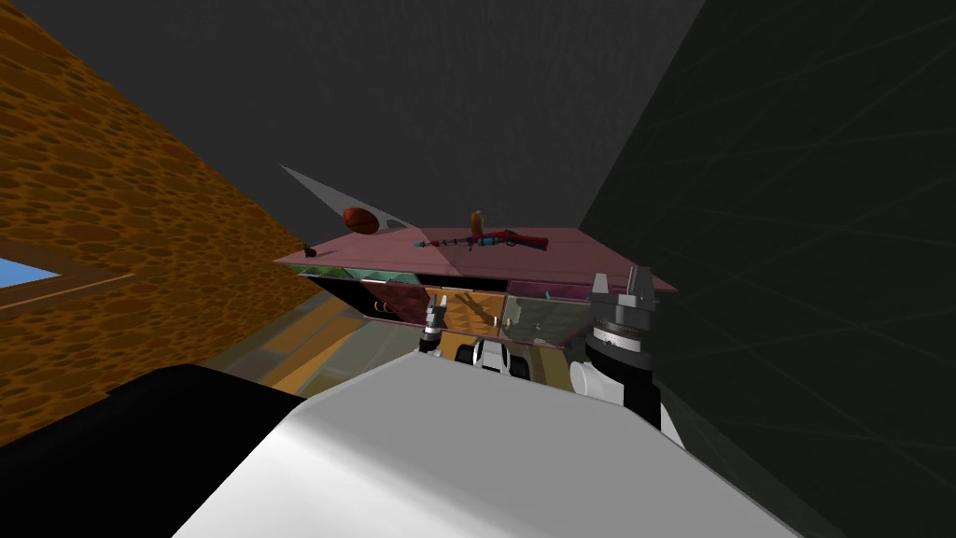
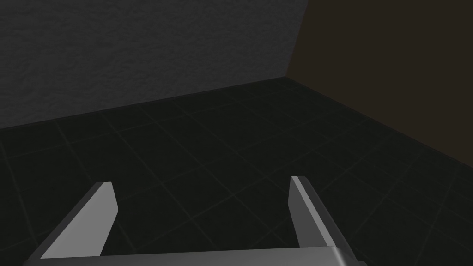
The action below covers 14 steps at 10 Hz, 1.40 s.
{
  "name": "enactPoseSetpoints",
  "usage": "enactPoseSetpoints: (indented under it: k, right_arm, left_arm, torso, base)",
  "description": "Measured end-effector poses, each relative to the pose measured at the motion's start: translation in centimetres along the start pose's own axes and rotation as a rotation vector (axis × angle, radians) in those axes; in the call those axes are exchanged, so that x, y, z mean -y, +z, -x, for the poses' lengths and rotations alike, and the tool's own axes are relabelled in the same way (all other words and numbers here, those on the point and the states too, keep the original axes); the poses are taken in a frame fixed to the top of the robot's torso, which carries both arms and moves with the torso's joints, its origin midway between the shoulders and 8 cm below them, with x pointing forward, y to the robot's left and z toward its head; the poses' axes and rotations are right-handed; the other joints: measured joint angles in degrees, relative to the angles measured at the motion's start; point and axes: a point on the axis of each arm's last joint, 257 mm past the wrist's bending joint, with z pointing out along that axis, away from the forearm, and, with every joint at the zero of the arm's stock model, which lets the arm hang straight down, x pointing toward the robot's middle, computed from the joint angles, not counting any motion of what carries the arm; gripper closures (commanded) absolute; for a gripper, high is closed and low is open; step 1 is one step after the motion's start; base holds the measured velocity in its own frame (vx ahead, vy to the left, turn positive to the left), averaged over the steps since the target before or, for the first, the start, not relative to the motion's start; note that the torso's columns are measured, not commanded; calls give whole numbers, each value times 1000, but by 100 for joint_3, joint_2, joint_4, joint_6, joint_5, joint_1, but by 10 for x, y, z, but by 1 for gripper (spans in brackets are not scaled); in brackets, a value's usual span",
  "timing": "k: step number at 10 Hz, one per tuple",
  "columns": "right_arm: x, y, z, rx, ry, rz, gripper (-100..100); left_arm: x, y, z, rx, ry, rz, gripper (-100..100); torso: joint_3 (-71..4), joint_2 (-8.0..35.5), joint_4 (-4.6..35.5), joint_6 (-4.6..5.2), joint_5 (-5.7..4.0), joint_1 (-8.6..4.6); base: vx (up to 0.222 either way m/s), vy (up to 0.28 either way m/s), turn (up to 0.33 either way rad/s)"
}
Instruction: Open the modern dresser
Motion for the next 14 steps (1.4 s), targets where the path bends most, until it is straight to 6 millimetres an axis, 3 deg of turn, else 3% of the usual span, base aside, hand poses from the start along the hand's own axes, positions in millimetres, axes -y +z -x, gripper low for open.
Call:
enactPoseSetpoints:
  k: [2, 6, 14]
  right_arm:
    - [0, 0, 0, 0, 0, 0, 0]
    - [0, 0, 0, 0, 0, 0, 0]
    - [0, 0, 0, 0, 0, 0, 0]
  left_arm:
    - [-3, -3, -2, 6, -7, 2, -100]
    - [-20, 16, 10, -1, -2, 2, -100]
    - [-44, 69, 33, 3, 9, -5, -100]
  torso:
    - [-1, 0, -1, 0, 0, 2]
    - [-5, -8, -2, -1, -3, -9]
    - [-5, -10, -2, 0, -2, -7]
  base:
    - [3, -23, -9]
    - [-68, -26, -24]
    - [-60, -19, -17]
